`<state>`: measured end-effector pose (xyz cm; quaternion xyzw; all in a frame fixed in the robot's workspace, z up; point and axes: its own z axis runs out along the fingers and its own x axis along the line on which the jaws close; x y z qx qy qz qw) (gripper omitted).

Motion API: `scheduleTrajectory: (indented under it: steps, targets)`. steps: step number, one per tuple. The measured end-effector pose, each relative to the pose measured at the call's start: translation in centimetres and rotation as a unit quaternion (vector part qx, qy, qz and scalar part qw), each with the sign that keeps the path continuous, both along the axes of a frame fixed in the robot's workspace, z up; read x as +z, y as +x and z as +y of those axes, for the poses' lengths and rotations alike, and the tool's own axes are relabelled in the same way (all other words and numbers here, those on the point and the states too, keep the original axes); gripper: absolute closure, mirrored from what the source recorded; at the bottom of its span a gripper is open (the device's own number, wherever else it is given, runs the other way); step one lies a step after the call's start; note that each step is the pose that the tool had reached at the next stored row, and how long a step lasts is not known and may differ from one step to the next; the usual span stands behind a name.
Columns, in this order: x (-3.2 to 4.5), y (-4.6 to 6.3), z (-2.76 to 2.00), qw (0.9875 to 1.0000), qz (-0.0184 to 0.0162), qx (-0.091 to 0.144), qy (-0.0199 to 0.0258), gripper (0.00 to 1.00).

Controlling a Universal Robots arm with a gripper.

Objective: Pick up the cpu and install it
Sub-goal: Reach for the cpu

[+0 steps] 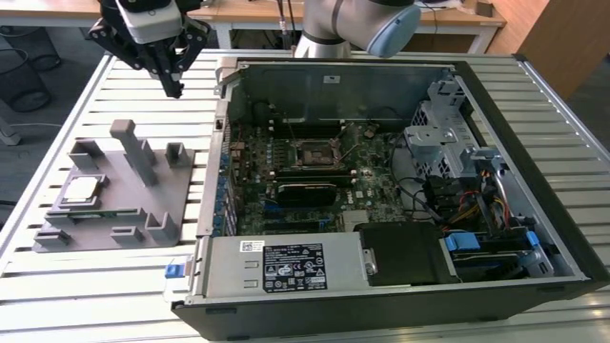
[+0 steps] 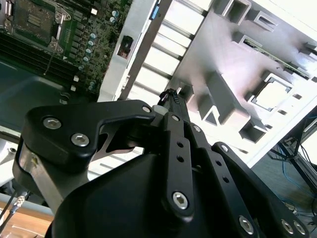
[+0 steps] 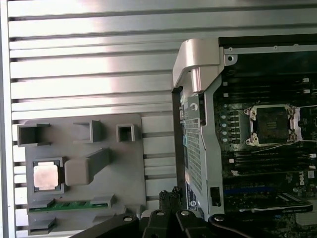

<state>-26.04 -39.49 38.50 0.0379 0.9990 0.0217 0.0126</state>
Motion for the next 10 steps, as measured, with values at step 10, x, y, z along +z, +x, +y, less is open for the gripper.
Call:
scheduleTrajectory:
  steps: [10]
  targets:
    - [-0.1,-0.94,0.08,1.0,0.0,0.0,0.0,0.89]
